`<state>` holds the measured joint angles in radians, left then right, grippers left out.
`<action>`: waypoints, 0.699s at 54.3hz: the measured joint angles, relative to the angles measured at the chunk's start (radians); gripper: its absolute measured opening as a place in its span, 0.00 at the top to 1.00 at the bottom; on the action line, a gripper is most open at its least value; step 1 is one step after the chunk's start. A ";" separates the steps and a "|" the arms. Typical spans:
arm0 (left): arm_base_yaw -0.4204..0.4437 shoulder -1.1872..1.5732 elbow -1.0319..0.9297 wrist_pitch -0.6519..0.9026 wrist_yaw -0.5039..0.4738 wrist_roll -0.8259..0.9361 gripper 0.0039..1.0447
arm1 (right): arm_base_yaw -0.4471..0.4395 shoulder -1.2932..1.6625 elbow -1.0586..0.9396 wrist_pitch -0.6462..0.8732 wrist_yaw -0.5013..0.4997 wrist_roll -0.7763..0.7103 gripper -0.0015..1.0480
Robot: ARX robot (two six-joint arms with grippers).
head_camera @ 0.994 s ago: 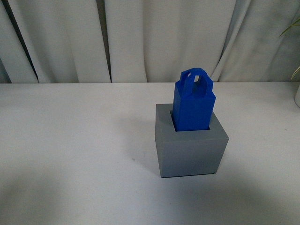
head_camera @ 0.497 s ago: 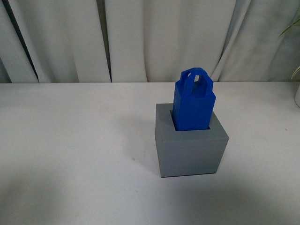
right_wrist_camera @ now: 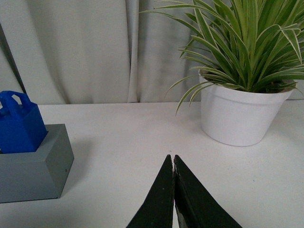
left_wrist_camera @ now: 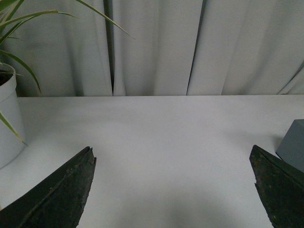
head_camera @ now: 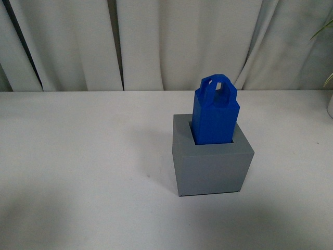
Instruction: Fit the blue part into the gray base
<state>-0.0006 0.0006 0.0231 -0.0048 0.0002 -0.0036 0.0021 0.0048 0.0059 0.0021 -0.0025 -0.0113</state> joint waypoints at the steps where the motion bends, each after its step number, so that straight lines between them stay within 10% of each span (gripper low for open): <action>1: 0.000 0.000 0.000 0.000 0.000 0.000 0.06 | 0.000 0.000 0.000 0.000 0.000 0.000 0.90; 23: 0.000 0.000 0.000 0.000 0.000 0.000 0.06 | 0.000 -0.001 0.000 0.000 0.000 0.001 0.06; 38: 0.000 0.000 0.000 0.000 0.000 0.000 0.06 | 0.000 -0.001 0.000 0.000 0.000 0.001 0.07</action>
<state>-0.0006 0.0006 0.0231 -0.0048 -0.0002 -0.0036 0.0021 0.0040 0.0059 0.0021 -0.0025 -0.0105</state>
